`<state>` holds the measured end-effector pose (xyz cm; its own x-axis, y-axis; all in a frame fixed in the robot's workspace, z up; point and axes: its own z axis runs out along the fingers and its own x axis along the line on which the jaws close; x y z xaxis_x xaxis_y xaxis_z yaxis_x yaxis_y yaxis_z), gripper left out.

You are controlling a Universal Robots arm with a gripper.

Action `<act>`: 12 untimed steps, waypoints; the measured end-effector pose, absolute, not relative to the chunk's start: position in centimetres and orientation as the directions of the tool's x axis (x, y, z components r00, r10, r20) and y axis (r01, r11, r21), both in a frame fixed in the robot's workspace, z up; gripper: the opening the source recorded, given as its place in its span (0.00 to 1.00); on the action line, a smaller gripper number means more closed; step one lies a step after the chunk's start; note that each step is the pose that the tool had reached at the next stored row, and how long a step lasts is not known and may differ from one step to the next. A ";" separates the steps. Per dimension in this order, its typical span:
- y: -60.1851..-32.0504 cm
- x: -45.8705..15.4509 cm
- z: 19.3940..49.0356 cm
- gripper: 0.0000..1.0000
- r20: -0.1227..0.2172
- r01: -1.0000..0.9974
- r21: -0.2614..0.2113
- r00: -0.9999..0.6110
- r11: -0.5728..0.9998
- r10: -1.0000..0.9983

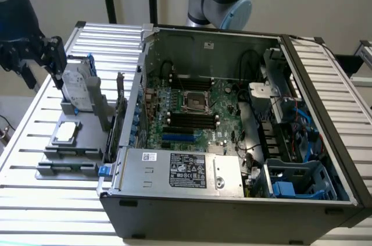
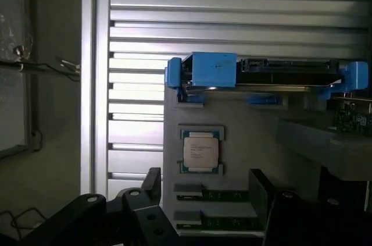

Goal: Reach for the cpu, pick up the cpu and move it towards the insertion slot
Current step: 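Pick up the cpu and move it towards the insertion slot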

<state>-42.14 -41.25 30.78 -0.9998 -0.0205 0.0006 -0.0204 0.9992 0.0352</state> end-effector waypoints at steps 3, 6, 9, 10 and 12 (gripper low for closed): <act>-41.3 -42.1 30.2 0.71 0.001 -0.020 0.035 -1.000 0.999 -0.020; -41.4 -42.1 29.7 0.71 0.001 -0.020 0.035 -1.000 0.999 -0.020; -41.4 -42.1 29.1 0.71 0.001 -0.020 0.035 -1.000 0.999 -0.020; -41.4 -42.1 28.9 0.71 0.001 -0.020 0.035 -1.000 0.999 -0.020; -41.5 -42.1 28.6 0.71 0.001 -0.020 0.035 -1.000 0.999 -0.020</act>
<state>-42.14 -41.46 28.59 -0.9998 -0.0205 0.0006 -0.0204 0.9992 0.0353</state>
